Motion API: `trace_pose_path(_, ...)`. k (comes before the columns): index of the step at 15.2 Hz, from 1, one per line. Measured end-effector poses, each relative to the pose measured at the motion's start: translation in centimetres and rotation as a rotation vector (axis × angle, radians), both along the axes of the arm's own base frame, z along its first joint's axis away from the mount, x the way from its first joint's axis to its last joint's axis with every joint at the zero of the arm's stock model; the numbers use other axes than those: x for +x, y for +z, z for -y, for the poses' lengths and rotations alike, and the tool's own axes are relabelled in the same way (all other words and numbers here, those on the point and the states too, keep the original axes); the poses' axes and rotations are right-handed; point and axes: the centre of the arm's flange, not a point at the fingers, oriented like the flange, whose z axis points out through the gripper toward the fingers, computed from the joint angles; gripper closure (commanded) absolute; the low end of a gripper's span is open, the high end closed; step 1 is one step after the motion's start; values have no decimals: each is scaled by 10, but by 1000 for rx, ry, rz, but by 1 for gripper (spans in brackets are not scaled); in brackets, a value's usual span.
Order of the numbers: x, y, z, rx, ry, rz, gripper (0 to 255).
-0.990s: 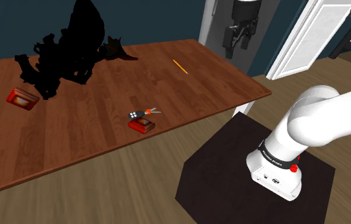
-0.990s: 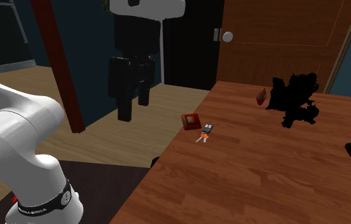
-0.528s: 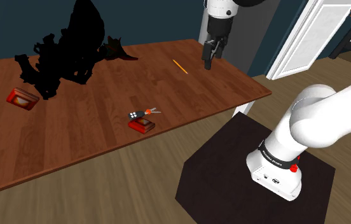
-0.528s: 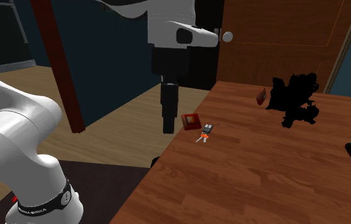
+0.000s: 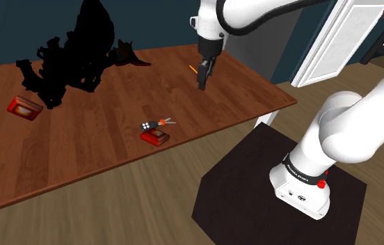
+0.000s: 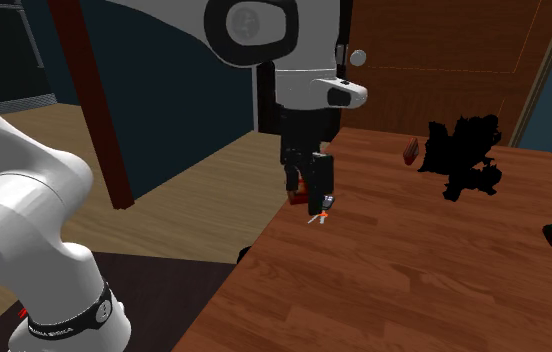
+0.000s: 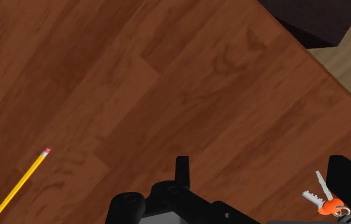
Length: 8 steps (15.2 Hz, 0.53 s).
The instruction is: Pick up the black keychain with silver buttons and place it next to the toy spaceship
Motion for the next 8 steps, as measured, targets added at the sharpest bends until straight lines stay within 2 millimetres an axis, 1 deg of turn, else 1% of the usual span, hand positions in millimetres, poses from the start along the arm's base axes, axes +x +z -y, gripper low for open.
trace_pose_path(2,8,-18,-20,11,71,9,0)
trace_pose_path(5,21,-33,-47,27,177,24,0)
trace_pose_path(8,27,-52,-77,44,284,37,0)
